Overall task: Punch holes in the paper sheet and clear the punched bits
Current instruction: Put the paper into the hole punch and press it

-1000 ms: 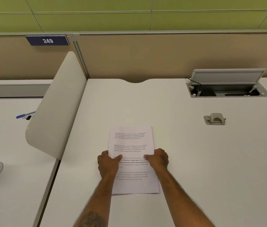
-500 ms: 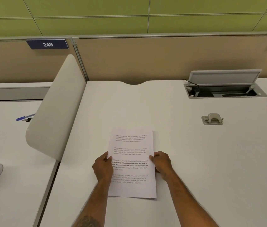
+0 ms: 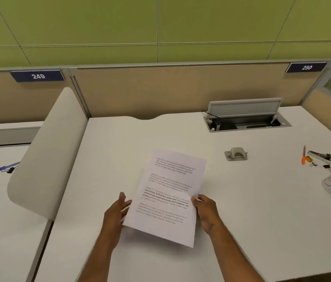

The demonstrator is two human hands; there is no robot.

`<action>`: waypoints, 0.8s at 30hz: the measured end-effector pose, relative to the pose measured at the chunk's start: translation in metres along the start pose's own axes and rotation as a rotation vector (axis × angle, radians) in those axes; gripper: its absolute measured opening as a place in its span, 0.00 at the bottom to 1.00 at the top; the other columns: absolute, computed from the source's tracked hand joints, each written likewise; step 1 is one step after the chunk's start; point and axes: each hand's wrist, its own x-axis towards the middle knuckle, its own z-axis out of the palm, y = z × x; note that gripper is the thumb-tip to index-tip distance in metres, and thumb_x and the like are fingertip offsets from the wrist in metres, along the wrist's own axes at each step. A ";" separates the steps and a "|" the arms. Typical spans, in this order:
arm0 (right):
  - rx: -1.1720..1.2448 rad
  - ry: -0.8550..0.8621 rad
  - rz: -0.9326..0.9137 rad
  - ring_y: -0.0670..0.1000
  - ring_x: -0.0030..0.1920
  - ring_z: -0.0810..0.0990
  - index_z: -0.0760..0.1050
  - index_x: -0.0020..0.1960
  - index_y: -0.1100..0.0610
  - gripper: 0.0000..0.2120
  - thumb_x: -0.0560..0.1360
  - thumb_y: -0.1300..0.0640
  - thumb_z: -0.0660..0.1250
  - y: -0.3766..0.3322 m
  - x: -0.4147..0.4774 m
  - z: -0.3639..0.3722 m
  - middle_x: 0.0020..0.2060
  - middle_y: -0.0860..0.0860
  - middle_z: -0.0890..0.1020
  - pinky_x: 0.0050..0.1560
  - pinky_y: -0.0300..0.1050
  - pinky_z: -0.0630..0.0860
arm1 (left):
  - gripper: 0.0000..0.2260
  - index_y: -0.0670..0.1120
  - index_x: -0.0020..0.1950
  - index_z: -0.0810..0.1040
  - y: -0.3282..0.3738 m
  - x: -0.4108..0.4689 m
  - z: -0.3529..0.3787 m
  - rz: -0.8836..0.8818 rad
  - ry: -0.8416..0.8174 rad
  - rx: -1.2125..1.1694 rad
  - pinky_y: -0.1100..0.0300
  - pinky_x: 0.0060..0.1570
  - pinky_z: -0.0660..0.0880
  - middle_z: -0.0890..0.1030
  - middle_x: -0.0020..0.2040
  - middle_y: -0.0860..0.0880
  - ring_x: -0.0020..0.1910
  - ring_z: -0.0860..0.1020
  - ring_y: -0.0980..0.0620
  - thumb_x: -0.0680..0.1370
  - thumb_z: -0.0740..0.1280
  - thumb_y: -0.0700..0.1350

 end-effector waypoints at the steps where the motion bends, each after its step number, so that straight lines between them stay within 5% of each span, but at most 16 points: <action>1: 0.042 0.015 -0.005 0.58 0.52 0.83 0.80 0.54 0.60 0.07 0.78 0.63 0.65 -0.002 -0.001 -0.006 0.51 0.57 0.85 0.53 0.52 0.81 | 0.31 0.51 0.62 0.77 -0.007 -0.006 0.004 -0.019 -0.002 -0.085 0.50 0.53 0.77 0.84 0.57 0.51 0.58 0.81 0.49 0.68 0.67 0.71; 7: 0.197 0.094 -0.015 0.59 0.52 0.83 0.79 0.52 0.60 0.06 0.79 0.64 0.64 -0.002 -0.005 -0.040 0.50 0.57 0.85 0.52 0.52 0.81 | 0.30 0.52 0.64 0.78 -0.055 -0.058 0.082 -0.118 -0.164 -0.391 0.49 0.55 0.76 0.84 0.60 0.49 0.59 0.82 0.48 0.68 0.67 0.69; 13: 0.285 0.143 -0.030 0.58 0.48 0.83 0.79 0.51 0.61 0.06 0.79 0.65 0.64 0.001 -0.011 -0.087 0.48 0.58 0.85 0.48 0.49 0.81 | 0.19 0.51 0.67 0.75 -0.078 -0.088 0.180 -0.014 -0.128 -0.421 0.42 0.60 0.76 0.83 0.61 0.47 0.60 0.81 0.44 0.76 0.70 0.48; 17: 0.304 0.072 -0.037 0.57 0.48 0.84 0.79 0.51 0.60 0.06 0.79 0.64 0.63 -0.003 -0.011 -0.131 0.48 0.58 0.85 0.45 0.48 0.82 | 0.12 0.52 0.60 0.78 -0.090 -0.097 0.216 0.044 -0.007 -0.382 0.47 0.53 0.79 0.84 0.58 0.49 0.56 0.82 0.46 0.77 0.69 0.41; 24: 0.379 -0.147 -0.113 0.56 0.52 0.85 0.76 0.59 0.58 0.10 0.79 0.63 0.65 -0.030 0.006 -0.236 0.53 0.57 0.85 0.47 0.48 0.82 | 0.18 0.45 0.68 0.74 -0.103 -0.098 0.270 0.075 -0.039 -0.272 0.37 0.64 0.72 0.81 0.63 0.44 0.61 0.79 0.40 0.78 0.67 0.37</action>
